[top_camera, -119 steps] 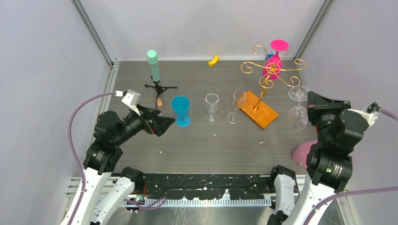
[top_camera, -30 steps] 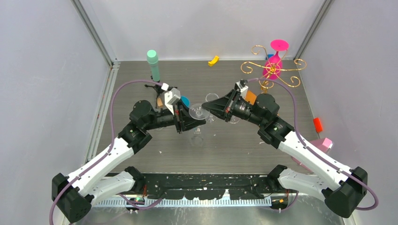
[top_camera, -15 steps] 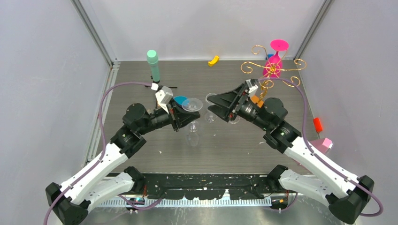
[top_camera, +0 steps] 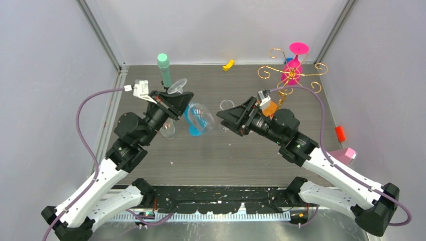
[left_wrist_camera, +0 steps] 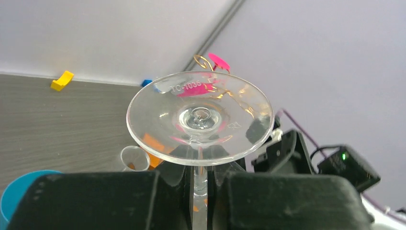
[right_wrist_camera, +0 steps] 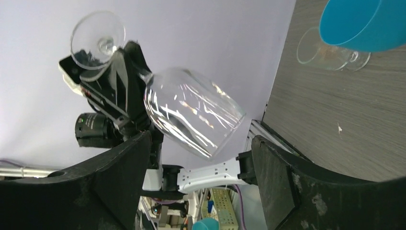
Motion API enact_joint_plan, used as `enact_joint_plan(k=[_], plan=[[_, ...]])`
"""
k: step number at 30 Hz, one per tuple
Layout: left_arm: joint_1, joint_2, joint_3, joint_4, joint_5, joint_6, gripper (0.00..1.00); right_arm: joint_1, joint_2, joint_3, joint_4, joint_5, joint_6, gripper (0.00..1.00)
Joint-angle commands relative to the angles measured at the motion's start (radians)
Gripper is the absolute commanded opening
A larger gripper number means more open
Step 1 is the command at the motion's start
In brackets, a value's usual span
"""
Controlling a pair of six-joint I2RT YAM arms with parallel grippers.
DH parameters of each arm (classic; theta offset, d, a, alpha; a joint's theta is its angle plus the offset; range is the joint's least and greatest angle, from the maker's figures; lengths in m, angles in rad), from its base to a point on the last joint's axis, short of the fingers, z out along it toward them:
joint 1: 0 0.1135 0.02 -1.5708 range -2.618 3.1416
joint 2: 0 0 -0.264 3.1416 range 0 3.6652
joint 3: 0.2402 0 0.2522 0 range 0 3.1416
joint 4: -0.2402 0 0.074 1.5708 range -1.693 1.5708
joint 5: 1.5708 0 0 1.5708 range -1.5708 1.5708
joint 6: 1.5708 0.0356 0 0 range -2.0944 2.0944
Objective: Take the wine glass off the wine glass rack
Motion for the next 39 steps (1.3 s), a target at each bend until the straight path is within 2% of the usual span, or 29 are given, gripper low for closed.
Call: enact_joint_plan(k=[1,6,15,21,25,28,33,36,39], plan=[[-0.002,-0.04,0.004,0.083,-0.198,-0.152,0.0,0.064,0.014,0.004,0.139,0.007,-0.055,0.82],[-0.002,-0.095,-0.045,0.111,-0.269,-0.232,0.0,0.108,0.063,0.017,0.232,-0.021,-0.048,0.8],[-0.003,-0.143,-0.077,0.137,-0.27,-0.305,0.0,0.133,0.157,0.001,0.504,-0.031,0.04,0.67],[-0.002,-0.134,-0.085,0.159,-0.223,-0.341,0.0,0.139,0.217,-0.003,0.672,-0.026,0.077,0.52],[-0.002,-0.125,-0.099,0.221,-0.175,-0.336,0.0,0.146,0.242,-0.001,0.751,-0.016,0.103,0.33],[-0.002,-0.124,-0.102,0.26,-0.135,-0.307,0.09,0.151,0.254,0.002,0.782,-0.008,0.113,0.19],[-0.002,-0.136,-0.126,0.311,-0.097,-0.269,0.22,0.152,0.261,0.011,0.792,0.008,0.108,0.03],[-0.002,-0.143,-0.14,0.327,-0.067,-0.249,0.36,0.152,0.263,0.023,0.785,0.02,0.103,0.0],[-0.002,-0.162,-0.152,0.315,-0.061,-0.234,0.54,0.152,0.261,0.03,0.778,0.033,0.089,0.0]])
